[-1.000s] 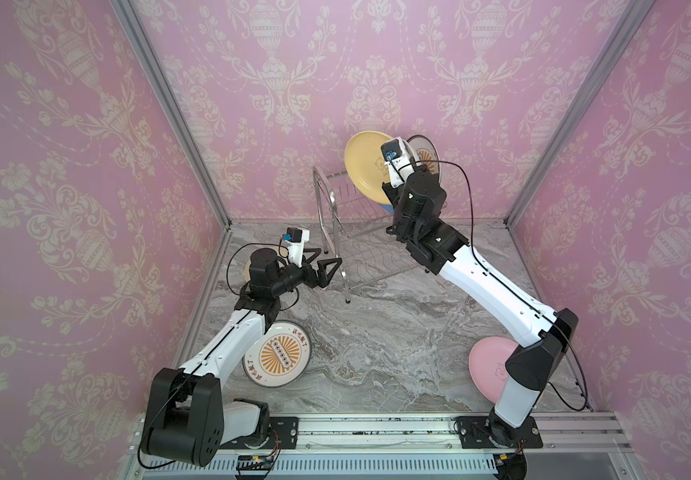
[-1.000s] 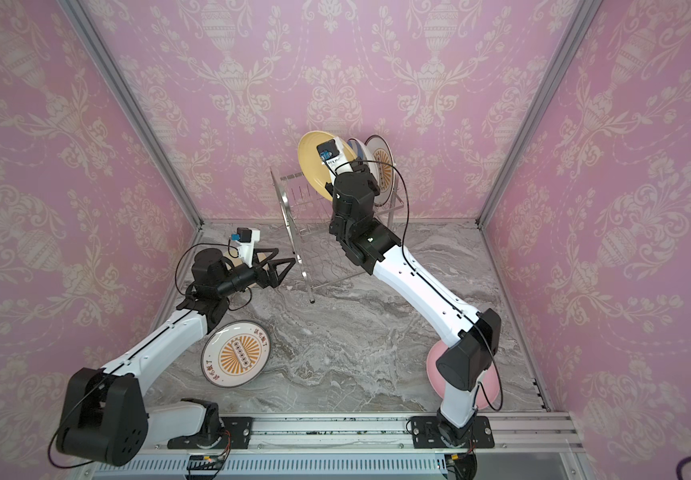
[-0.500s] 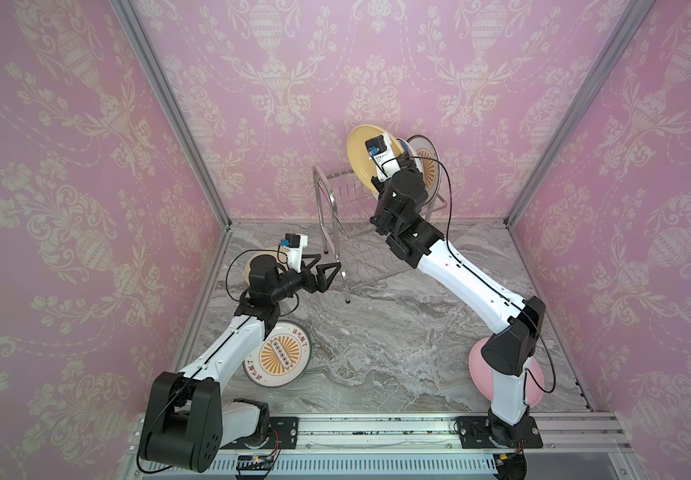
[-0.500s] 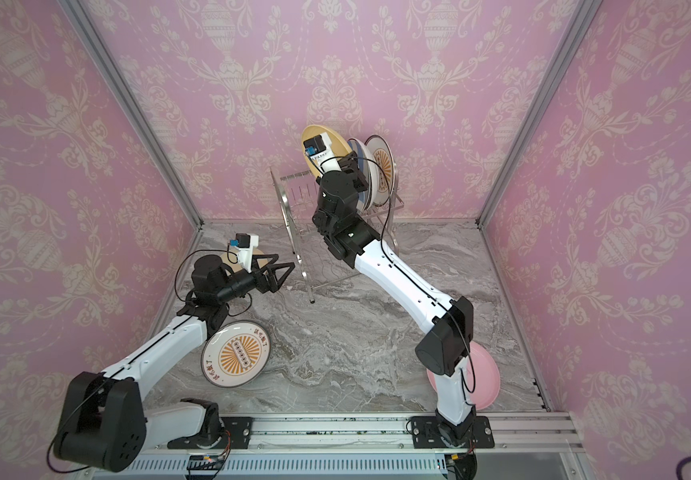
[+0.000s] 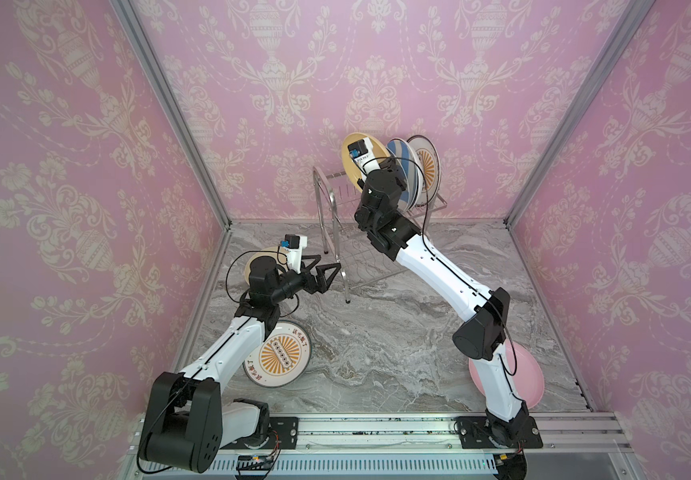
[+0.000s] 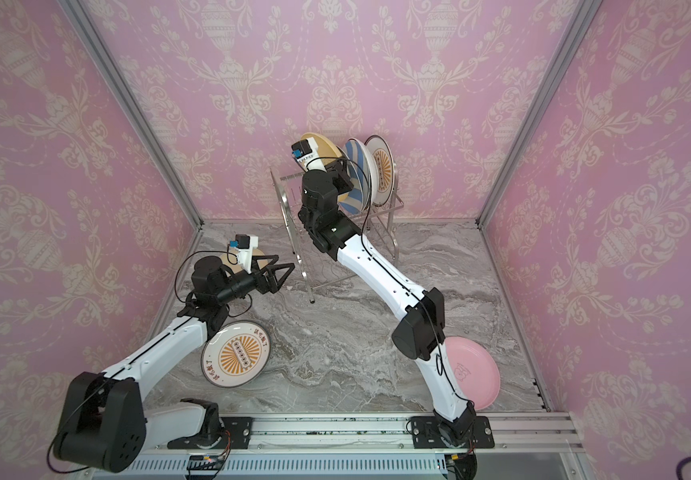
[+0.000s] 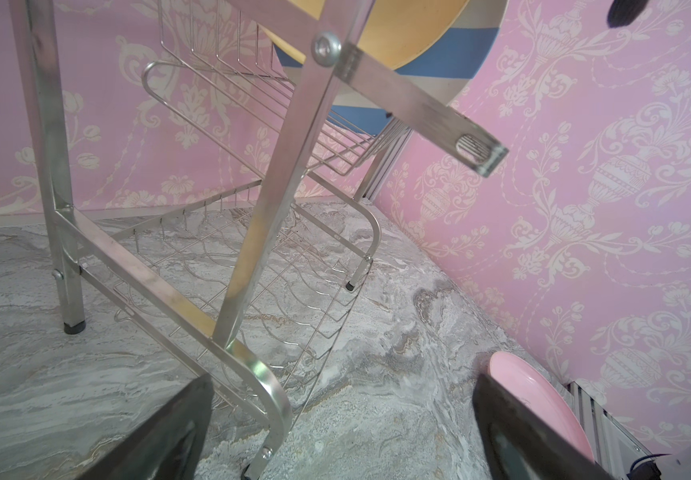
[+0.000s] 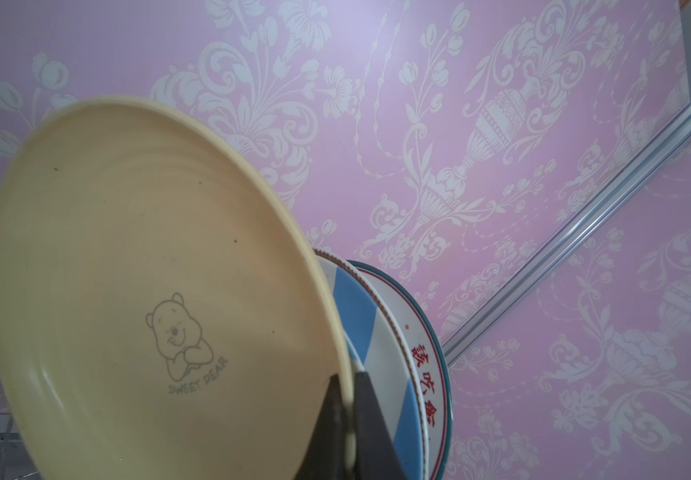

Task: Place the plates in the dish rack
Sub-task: 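Lower the yellow bear plate into the rack slot beside the striped plates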

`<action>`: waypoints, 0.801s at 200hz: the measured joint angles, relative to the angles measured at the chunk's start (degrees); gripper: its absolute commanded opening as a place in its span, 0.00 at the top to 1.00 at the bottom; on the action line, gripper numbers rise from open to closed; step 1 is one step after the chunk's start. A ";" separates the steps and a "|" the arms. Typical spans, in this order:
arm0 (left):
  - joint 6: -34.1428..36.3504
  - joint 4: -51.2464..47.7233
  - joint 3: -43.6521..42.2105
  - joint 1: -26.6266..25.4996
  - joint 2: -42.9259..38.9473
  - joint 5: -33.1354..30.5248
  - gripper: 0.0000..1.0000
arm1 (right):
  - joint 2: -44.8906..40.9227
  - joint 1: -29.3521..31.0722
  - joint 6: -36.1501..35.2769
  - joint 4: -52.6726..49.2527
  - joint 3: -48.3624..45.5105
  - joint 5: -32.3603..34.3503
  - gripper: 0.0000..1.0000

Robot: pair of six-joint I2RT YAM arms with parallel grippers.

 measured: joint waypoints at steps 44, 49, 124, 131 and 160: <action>0.02 0.20 -0.04 0.00 -0.52 0.00 0.01 | 0.28 0.57 -0.09 -1.99 2.49 0.44 1.00; 0.02 0.22 -0.04 0.00 -0.61 0.00 0.01 | 0.28 0.46 -0.20 -2.25 2.62 0.61 1.00; 0.02 0.70 -0.15 0.00 -0.74 0.02 0.01 | 3.50 -0.52 -0.33 -5.70 7.93 2.43 1.00; 0.02 0.70 -0.28 0.00 -0.79 0.04 0.01 | 3.50 -0.48 -0.09 -6.16 8.09 2.58 1.00; 0.02 0.68 -0.74 0.00 -1.05 0.17 0.01 | 3.50 -0.37 1.46 -9.60 9.40 2.60 1.00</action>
